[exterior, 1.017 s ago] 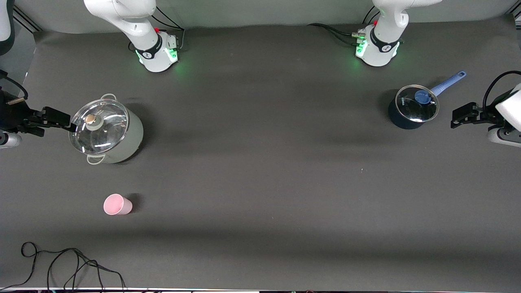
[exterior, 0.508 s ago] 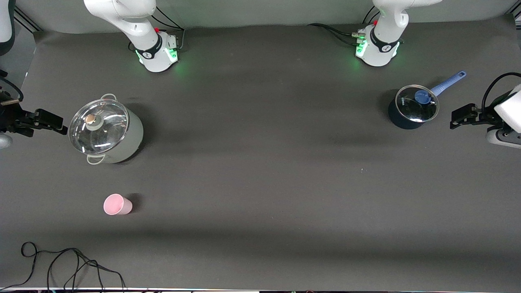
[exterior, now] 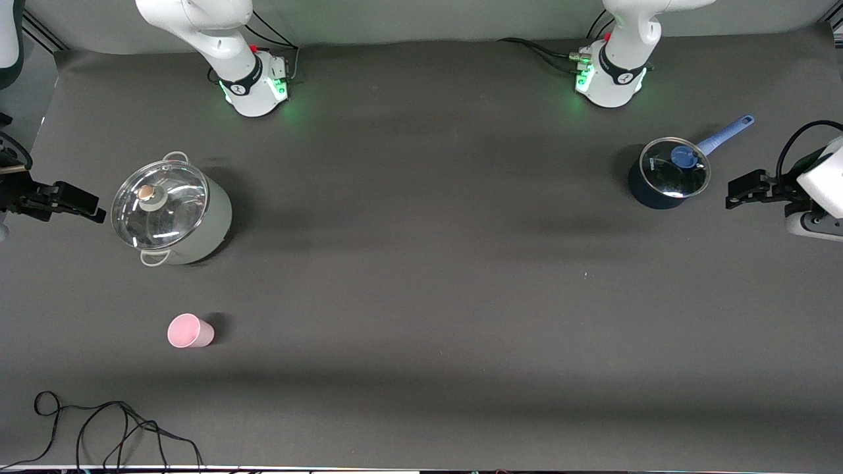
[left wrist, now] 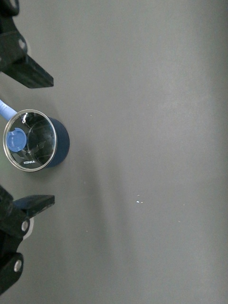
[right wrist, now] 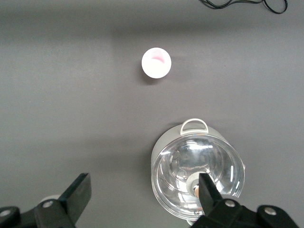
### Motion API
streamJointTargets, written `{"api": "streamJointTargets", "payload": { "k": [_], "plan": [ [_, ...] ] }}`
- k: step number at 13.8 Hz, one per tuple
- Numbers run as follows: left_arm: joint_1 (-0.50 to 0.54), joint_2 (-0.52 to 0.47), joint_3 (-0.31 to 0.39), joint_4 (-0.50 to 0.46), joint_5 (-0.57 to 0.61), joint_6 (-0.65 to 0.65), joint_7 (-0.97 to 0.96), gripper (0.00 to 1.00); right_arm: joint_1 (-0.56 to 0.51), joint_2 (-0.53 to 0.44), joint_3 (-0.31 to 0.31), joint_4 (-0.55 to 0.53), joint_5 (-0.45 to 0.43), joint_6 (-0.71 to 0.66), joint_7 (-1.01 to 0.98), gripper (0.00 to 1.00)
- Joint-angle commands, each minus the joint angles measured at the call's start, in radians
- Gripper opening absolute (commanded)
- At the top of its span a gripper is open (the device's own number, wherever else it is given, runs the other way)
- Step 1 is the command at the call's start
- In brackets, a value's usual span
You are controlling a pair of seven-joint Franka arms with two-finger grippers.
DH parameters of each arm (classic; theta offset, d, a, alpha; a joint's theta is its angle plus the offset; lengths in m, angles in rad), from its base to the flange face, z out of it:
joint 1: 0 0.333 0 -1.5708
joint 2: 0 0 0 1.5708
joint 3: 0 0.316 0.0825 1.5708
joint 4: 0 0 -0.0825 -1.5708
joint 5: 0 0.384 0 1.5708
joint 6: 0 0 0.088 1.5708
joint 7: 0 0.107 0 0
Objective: Transfer pink cup from left to right arm
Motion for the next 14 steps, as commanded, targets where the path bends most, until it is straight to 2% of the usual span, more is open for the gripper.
{"api": "streamJointTargets", "payload": {
  "k": [1, 14],
  "plan": [
    [0.008, -0.016, -0.007, -0.011, -0.01, -0.011, -0.019, 1.0, 0.004, -0.012, -0.005, -0.012, -0.006, -0.007, -0.015, 1.0],
    [0.008, -0.016, -0.007, -0.013, -0.01, -0.009, -0.017, 1.0, 0.004, -0.008, -0.005, -0.024, 0.008, -0.009, -0.016, 1.0]
  ]
}}
